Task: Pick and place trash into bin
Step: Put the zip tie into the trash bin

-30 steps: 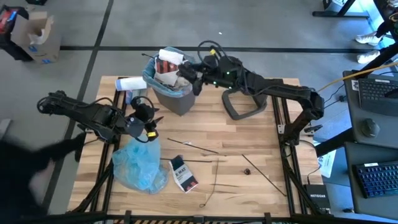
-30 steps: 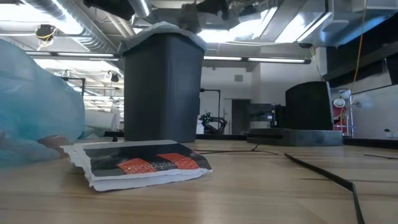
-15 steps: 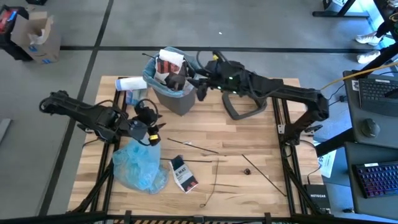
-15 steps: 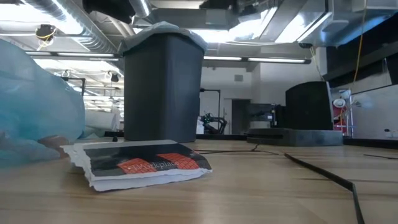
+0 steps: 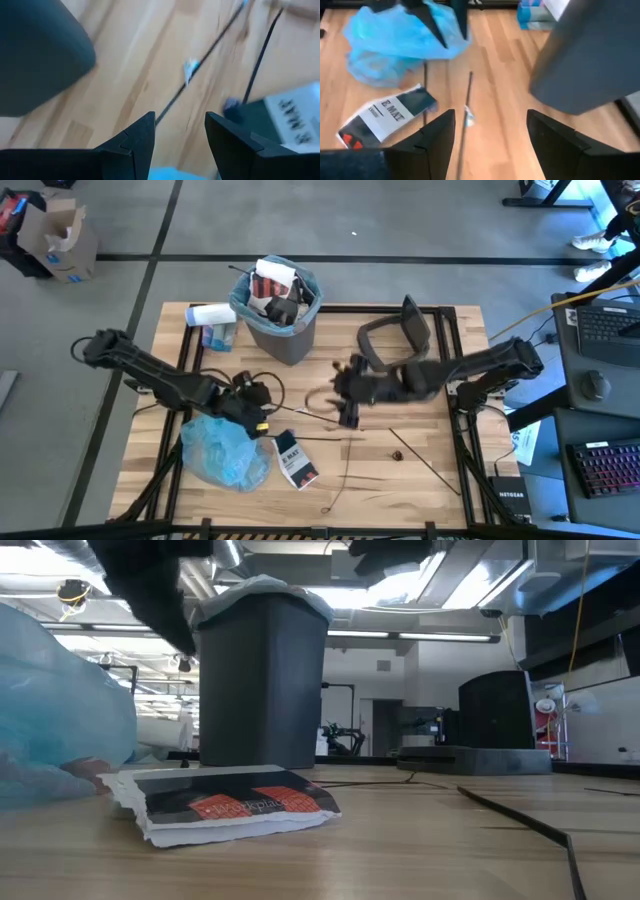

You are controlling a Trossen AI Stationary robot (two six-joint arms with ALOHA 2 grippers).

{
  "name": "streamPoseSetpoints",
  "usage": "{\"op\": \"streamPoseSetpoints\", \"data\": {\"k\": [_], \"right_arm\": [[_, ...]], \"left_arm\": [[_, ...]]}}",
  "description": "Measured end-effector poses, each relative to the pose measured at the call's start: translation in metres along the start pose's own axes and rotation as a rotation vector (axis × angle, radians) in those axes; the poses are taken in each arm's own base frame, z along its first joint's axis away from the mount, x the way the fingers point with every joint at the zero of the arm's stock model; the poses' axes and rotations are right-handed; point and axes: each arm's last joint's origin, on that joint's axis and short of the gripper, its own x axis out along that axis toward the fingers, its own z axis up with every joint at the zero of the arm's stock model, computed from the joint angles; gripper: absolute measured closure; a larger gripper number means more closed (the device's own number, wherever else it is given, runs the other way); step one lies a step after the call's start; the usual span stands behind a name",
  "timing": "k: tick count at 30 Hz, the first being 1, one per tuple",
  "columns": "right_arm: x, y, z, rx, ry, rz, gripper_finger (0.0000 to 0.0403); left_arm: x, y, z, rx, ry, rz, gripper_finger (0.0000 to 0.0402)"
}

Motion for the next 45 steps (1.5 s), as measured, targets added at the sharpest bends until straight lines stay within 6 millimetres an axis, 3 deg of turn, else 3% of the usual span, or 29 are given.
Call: {"op": "streamPoseSetpoints", "data": {"k": [5,12,22,27,31,36,41,45], "right_arm": [[0.026,0.031,-0.041,0.092,-0.129,0.045,0.0166],[0.05,0.047,-0.077,0.314,-0.234,0.113,0.0166],[0.044,0.068,-0.089,0.361,-0.248,0.069,0.0166],[0.042,0.07,-0.09,0.359,-0.258,0.046,0.0166],[0.042,0.069,-0.09,0.357,-0.257,0.04,0.0166],[0.042,0.068,-0.09,0.349,-0.264,0.018,0.0166],[0.029,0.074,-0.083,0.304,-0.304,-0.027,0.0166],[-0.003,0.078,-0.066,0.265,-0.372,-0.038,0.0166]], "left_arm": [[0.029,0.009,0.004,0.107,0.156,-0.059,0.0235],[0.08,0.027,0.005,0.302,0.338,-0.077,0.0235],[0.138,0.037,-0.006,0.4,0.511,-0.202,0.0236],[0.151,0.035,-0.014,0.405,0.58,-0.226,0.0292],[0.152,0.034,-0.016,0.387,0.589,-0.232,0.0379],[0.141,0.03,-0.013,0.355,0.555,-0.218,0.0395],[0.105,0.025,-0.003,0.318,0.456,-0.229,0.0401],[0.065,0.026,0.01,0.27,0.338,-0.269,0.04]]}}
